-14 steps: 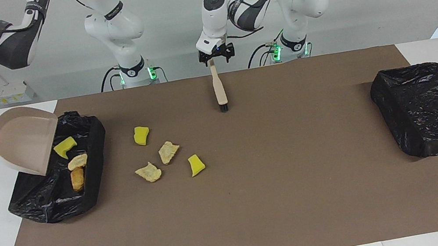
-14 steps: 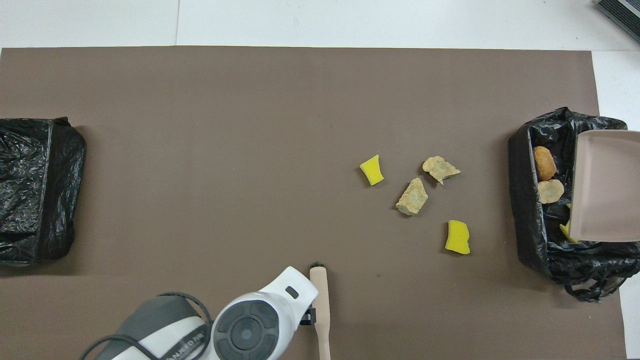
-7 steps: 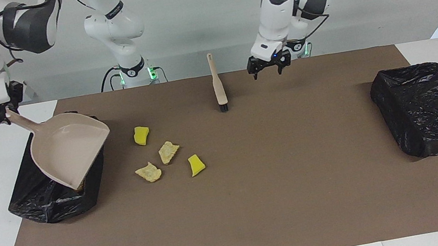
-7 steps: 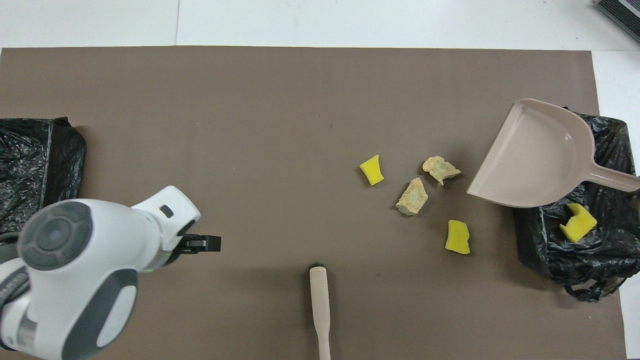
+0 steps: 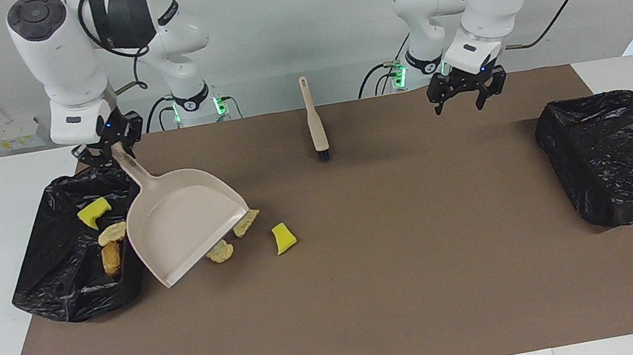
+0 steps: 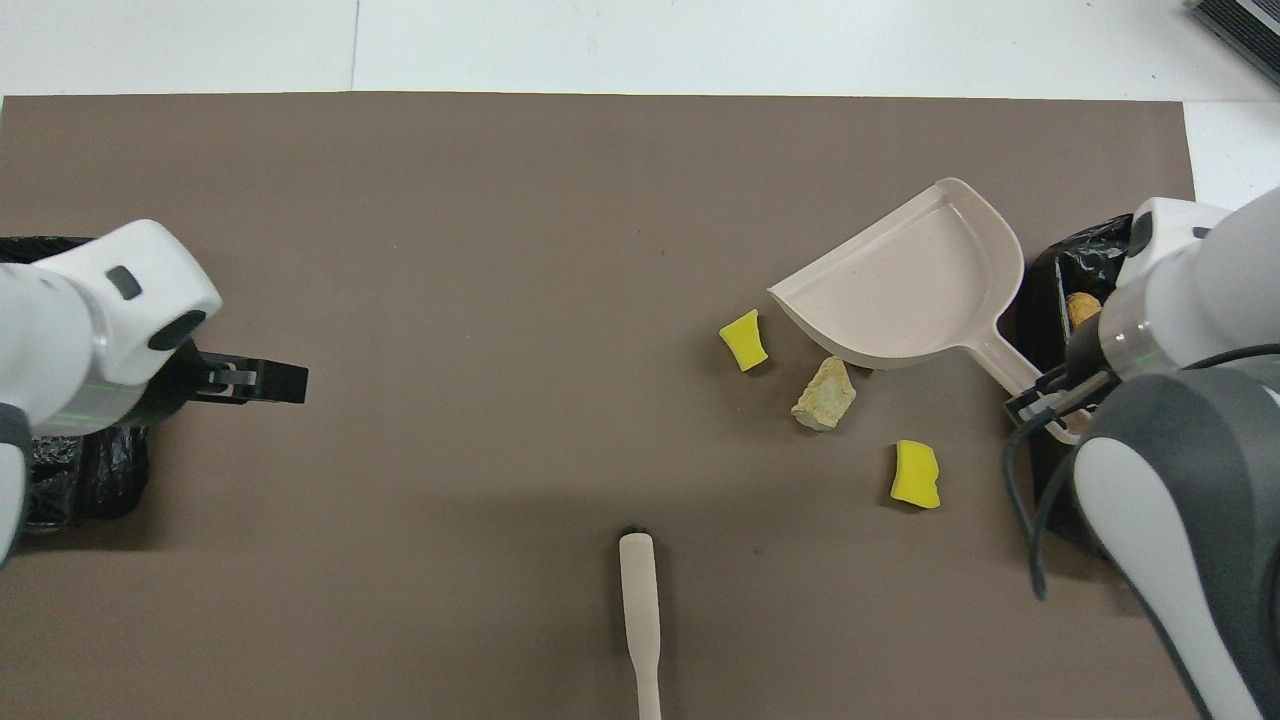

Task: Sweep and dump trash in bin
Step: 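Carry the empty dustpan back toward the table center with the right gripper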

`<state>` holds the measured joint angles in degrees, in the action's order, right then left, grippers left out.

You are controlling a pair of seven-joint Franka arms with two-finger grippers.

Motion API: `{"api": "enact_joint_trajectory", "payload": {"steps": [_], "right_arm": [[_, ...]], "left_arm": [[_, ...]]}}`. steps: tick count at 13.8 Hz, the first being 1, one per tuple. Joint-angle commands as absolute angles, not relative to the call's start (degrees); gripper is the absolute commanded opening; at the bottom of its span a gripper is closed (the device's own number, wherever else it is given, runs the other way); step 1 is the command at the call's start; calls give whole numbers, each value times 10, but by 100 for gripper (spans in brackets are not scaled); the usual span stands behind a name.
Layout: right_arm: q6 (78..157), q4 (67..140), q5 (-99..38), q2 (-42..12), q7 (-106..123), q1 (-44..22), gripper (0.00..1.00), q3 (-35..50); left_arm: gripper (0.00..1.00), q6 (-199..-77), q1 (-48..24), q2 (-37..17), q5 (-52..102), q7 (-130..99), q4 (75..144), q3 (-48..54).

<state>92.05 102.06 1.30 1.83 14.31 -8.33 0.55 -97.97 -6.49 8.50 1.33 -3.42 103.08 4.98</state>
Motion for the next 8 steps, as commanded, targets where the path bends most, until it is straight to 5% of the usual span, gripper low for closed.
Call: {"api": "enact_joint_trajectory", "payload": {"steps": [1,8], "right_arm": [[961,1025,-18,-3,29,-131,0,2],[1098,1017,-41,-96,-226,-276,0,3]], "left_arm": [[100,-906,-35,58,2,-3,938,58],[100,-825,-34,-7,-21,12,815,57]]}}
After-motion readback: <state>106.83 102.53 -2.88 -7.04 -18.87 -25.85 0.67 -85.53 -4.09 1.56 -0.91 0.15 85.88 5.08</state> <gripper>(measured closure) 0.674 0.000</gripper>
